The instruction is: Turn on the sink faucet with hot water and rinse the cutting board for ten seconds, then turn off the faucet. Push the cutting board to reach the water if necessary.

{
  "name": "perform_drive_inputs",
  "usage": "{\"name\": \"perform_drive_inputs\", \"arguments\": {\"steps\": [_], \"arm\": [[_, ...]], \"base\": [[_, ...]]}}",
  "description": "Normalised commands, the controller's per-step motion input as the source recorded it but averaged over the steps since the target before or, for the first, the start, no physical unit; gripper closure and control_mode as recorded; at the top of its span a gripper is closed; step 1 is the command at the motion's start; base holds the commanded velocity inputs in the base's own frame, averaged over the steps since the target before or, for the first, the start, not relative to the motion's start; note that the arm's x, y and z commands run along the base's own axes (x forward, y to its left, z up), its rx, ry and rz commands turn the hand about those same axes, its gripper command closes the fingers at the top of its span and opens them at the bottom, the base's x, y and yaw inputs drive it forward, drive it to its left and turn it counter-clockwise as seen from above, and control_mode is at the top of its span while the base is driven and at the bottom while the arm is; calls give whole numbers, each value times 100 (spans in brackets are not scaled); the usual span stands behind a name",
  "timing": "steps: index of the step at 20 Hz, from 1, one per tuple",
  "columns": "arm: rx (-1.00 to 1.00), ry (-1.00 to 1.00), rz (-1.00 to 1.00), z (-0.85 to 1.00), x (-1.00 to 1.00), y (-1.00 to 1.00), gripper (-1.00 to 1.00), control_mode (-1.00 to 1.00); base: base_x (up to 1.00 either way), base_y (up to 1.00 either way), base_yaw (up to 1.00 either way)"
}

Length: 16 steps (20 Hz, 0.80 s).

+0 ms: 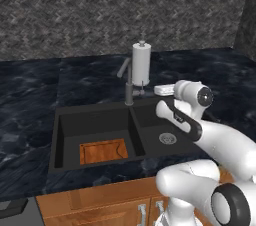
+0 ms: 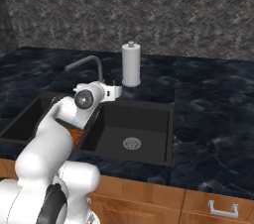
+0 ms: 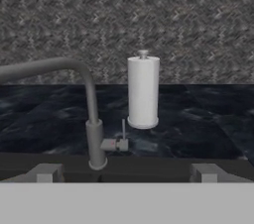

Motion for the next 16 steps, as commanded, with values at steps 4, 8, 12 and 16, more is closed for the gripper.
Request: {"name": "perform_drive_inputs", "arguments": {"steps": [4, 8, 12, 16], "arm": [[0, 1, 0, -27, 37, 1, -100, -100], [0, 4, 0, -35, 35, 5, -100, -100], [0, 2, 0, -23, 36, 7, -100, -100], [0, 0, 0, -4, 42, 5, -100, -100]], "base": [[0, 0, 0], [0, 0, 0], [0, 0, 0], [0, 0, 0]]}}
